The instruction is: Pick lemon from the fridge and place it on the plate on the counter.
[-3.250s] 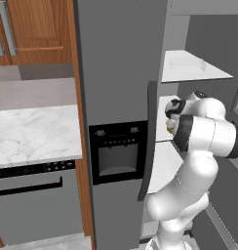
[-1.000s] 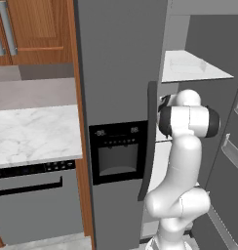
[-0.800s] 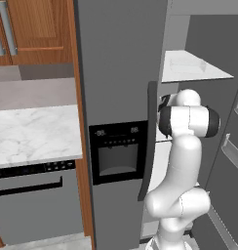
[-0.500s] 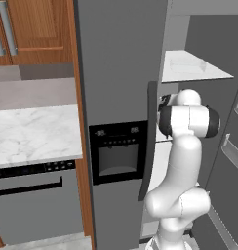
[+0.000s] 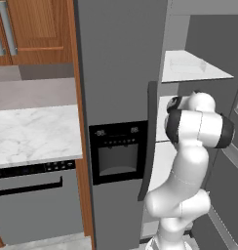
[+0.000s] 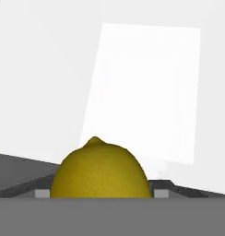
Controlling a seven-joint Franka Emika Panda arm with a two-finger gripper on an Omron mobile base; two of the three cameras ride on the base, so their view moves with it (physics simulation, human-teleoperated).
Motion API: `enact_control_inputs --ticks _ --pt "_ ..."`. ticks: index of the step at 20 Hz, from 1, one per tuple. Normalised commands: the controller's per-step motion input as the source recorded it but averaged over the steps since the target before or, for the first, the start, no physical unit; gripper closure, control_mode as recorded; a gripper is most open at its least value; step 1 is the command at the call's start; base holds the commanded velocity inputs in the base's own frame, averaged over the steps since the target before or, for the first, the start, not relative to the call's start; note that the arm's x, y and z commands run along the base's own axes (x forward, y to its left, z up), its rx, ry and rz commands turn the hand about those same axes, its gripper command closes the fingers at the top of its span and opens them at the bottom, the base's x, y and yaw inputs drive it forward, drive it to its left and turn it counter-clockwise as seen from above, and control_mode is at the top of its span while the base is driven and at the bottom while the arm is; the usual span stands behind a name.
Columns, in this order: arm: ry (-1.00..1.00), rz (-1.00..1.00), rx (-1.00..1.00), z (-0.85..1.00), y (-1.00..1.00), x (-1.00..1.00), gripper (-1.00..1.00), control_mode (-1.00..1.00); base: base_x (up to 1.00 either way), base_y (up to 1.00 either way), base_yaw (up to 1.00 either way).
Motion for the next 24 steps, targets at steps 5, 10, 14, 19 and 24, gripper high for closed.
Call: enact_control_inputs --ticks 5,10,14,19,24 --pt "-0.01 -0.08 0.00 0.46 0.00 -0.76 1.00 -1.00 0.00 0.00 0.00" --pt "0.03 -0.11 0.00 0.64 0.00 -0.83 1.00 -1.00 0.00 0.00 0.00" --pt "0.08 -0.10 0.00 0.60 0.00 -0.84 1.00 -1.00 0.00 0.00 0.00" --pt "0.08 -0.12 0.00 0.52 0.14 -0.80 1.00 -1.00 0.00 0.00 0.00" --pt "0.04 -0.11 0.00 0.39 0.42 -0.70 1.00 -1.00 0.00 0.00 0.00"
